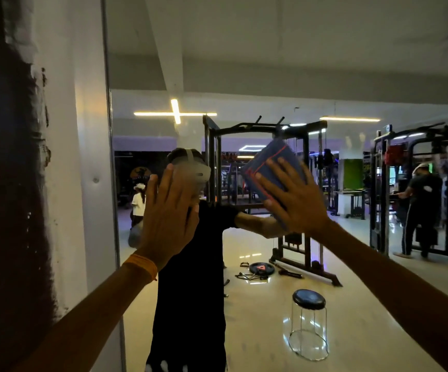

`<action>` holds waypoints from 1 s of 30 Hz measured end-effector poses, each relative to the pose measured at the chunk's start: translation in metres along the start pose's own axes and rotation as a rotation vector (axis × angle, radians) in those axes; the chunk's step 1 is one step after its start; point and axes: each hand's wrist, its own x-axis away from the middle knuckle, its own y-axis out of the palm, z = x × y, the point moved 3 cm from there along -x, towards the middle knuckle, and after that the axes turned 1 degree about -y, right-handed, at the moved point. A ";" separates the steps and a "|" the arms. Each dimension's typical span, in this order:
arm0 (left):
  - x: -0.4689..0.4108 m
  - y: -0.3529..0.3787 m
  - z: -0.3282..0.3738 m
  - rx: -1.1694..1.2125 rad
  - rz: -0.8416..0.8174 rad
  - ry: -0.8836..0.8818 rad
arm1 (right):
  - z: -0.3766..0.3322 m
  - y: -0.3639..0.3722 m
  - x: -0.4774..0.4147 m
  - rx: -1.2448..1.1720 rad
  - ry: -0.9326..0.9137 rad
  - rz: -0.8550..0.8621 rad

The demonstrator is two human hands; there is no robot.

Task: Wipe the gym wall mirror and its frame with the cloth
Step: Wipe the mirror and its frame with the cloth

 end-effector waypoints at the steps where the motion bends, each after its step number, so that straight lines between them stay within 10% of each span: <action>1: -0.007 -0.001 0.000 0.000 0.006 0.019 | 0.025 -0.003 -0.013 0.009 0.190 0.039; 5: -0.055 -0.002 0.007 -0.047 -0.001 0.077 | 0.041 -0.006 -0.047 0.005 0.733 0.145; 11: -0.125 0.006 0.023 -0.126 -0.015 0.088 | 0.037 -0.006 -0.047 0.044 0.029 -0.066; 17: -0.140 0.013 0.019 -0.187 0.012 0.104 | 0.079 -0.013 -0.062 0.038 0.739 0.118; 23: -0.139 0.013 0.020 -0.187 0.012 0.098 | 0.047 -0.009 -0.030 0.076 0.018 -0.086; 28: -0.142 0.010 0.024 -0.191 -0.005 0.070 | 0.134 -0.026 -0.040 0.027 0.739 0.101; 30: -0.145 0.010 0.029 -0.180 0.008 0.061 | 0.108 -0.019 -0.039 0.070 0.677 0.096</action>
